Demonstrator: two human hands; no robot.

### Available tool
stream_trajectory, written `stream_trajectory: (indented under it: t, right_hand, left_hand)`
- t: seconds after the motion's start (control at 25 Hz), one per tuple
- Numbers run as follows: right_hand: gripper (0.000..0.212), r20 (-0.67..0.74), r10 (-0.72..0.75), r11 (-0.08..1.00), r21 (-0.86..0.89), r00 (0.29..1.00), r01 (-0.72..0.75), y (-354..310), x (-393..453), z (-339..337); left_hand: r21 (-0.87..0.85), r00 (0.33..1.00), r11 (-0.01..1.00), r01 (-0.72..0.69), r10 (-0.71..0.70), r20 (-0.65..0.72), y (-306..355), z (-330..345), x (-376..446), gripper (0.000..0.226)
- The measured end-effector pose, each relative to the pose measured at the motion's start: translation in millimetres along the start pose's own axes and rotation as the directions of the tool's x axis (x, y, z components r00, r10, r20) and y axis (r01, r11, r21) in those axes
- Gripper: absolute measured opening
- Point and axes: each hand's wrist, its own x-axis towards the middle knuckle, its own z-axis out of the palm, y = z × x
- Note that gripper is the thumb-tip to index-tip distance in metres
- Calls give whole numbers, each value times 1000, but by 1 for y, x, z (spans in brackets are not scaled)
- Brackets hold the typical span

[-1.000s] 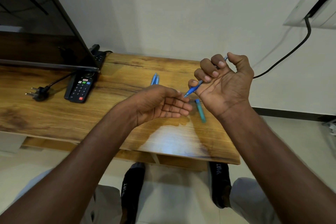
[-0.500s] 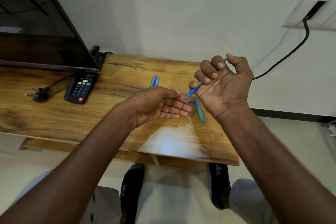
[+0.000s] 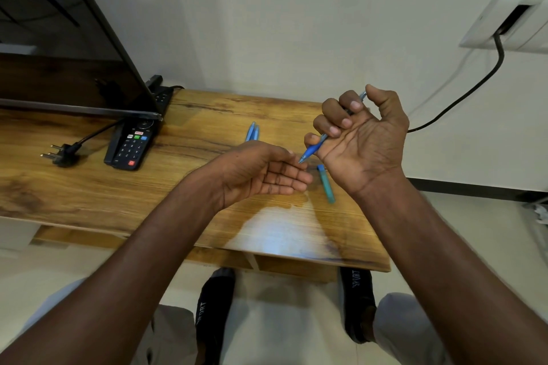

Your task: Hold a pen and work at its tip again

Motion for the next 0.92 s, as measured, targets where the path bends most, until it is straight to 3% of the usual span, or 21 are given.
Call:
stream_trajectory:
  t: [0.92]
  right_hand:
    - [36, -7, -13, 1000, -11, 1000, 13, 0, 0, -1]
  left_hand:
    - [3, 1000, 1000, 2, -2, 7, 0, 1, 0, 34]
